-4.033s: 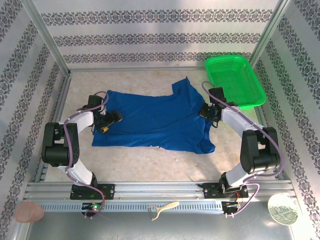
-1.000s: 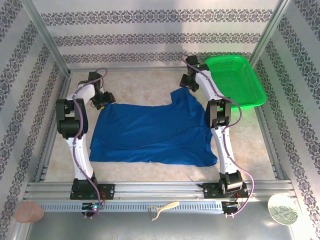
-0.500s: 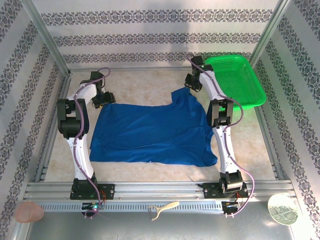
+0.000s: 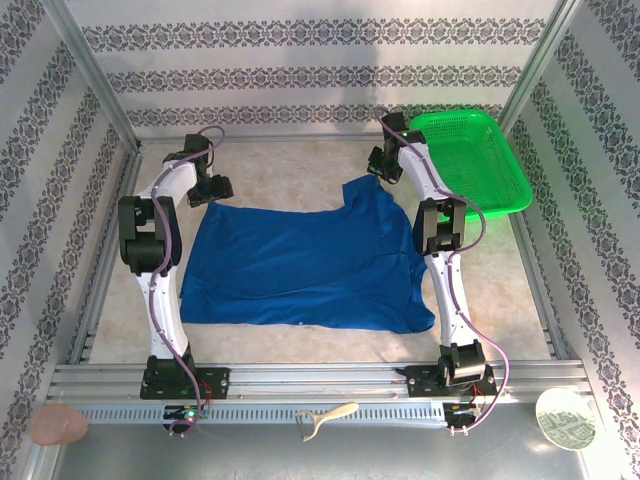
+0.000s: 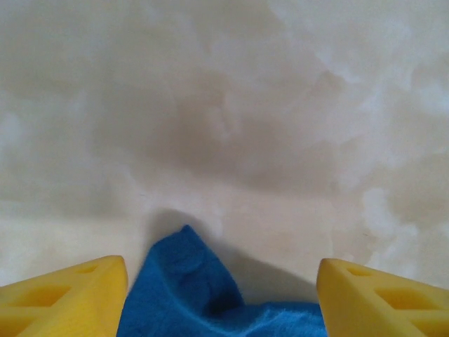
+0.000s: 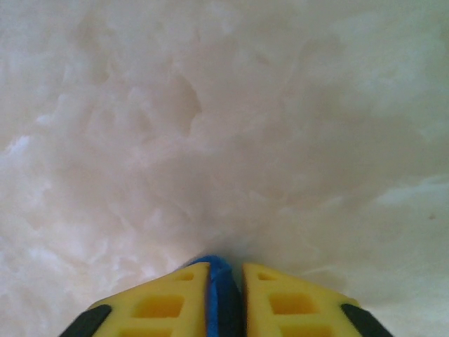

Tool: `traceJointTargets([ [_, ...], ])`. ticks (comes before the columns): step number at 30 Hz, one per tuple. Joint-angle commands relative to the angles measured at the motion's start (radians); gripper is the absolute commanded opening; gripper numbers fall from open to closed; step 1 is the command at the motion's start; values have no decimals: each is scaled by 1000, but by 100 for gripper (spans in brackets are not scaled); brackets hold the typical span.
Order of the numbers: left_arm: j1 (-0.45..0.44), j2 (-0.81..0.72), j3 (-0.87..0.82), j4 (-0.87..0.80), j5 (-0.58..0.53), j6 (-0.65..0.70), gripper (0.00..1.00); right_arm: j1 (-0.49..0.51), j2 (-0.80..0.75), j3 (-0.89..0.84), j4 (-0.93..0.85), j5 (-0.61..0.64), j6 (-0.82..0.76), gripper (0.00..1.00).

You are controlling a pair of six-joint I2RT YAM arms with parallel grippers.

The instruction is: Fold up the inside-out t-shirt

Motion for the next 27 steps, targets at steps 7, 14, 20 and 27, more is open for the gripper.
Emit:
traceJointTargets([
  [7,-12,54,5,-53,-2,22,57,-24,-6,-1,8,-48,13,0],
  [14,-12,48,31,-50,23,17,0,-26,-66,-3,50,-129,17,0],
  [20,-6,-26,86,-85,25,1,0,-25,-216,-40,96,-205,19,0],
  [27,29,-198,-75,-34,25,-40,0,-5,-535,-393,210,-190,-16,0],
])
